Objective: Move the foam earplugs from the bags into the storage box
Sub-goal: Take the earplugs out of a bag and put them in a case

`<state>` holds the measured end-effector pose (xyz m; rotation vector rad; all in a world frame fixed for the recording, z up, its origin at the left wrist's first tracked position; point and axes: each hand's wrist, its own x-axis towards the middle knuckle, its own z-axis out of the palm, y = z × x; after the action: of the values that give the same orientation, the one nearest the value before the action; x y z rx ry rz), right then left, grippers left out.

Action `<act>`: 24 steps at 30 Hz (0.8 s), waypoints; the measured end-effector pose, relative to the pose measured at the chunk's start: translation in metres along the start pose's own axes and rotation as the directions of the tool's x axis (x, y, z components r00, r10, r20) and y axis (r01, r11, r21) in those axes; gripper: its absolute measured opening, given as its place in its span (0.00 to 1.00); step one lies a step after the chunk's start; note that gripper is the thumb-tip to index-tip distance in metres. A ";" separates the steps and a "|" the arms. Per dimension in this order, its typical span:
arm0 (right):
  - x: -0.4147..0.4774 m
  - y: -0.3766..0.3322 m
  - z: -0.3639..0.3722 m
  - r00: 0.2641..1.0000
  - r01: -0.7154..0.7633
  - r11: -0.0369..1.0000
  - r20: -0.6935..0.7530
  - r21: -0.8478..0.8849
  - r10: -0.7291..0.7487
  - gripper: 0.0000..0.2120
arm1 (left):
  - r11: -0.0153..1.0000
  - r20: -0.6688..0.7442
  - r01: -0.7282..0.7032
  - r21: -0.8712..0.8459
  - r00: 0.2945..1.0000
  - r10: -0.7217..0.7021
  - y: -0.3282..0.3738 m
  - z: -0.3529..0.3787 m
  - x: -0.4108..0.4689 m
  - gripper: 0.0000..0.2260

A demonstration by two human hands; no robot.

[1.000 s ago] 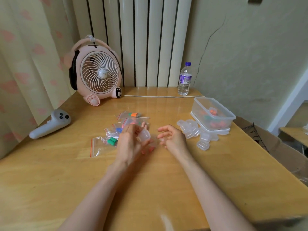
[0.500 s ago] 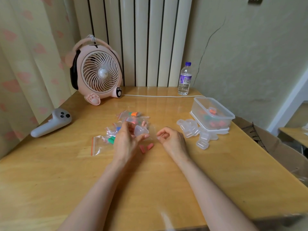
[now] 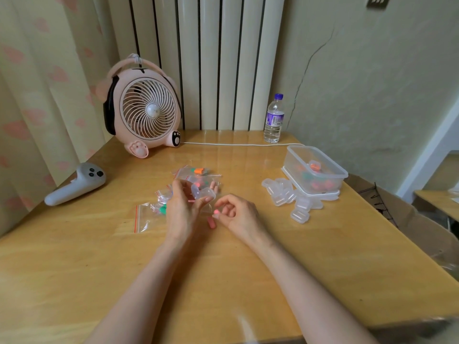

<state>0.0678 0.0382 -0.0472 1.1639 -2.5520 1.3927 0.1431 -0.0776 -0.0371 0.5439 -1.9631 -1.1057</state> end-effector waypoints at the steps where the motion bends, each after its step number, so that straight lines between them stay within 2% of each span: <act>1: -0.001 -0.001 0.004 1.000 0.019 1.000 0.016 -0.018 -0.018 0.05 | 1.000 0.000 -0.004 -0.002 1.000 0.004 0.000 0.000 0.000 0.19; 6: -0.003 -0.005 0.016 0.992 0.118 0.983 0.058 -0.142 -0.110 0.05 | 1.000 -0.023 -0.021 -0.006 1.000 0.021 0.000 0.000 0.000 0.19; 9: -0.004 -0.008 0.019 0.987 0.145 0.982 0.087 -0.121 -0.135 0.07 | 0.999 -0.023 -0.032 -0.021 0.999 0.031 -0.001 0.001 0.001 0.18; 11: -0.002 -0.008 0.014 0.996 0.094 0.994 0.015 -0.051 -0.093 0.07 | 0.998 -0.009 -0.049 -0.028 0.999 0.049 -0.003 0.001 0.002 0.19; 13: 0.003 -0.003 0.002 0.993 0.029 0.998 -0.118 0.052 -0.023 0.08 | 0.997 0.022 -0.061 -0.047 0.998 0.062 -0.003 0.000 0.002 0.19; 16: 0.008 0.005 -0.014 0.975 0.039 0.989 -0.221 0.144 -0.006 0.12 | 0.996 0.126 -0.063 -0.067 0.990 0.071 -0.001 0.003 0.000 0.19; 21: 0.008 0.004 -0.015 0.977 0.140 0.983 -0.177 0.118 -0.118 0.15 | 0.992 0.278 -0.103 -0.077 0.953 0.120 -0.002 0.005 -0.001 0.20; 24: 0.007 0.007 -0.012 0.979 0.178 0.984 -0.105 0.027 -0.175 0.11 | 0.991 0.304 -0.095 -0.098 0.945 0.121 -0.002 0.004 -0.002 0.21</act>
<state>0.0550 0.0453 -0.0426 1.2547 -2.3017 1.4231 0.1408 -0.0751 -0.0415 0.2234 -2.1739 -1.2557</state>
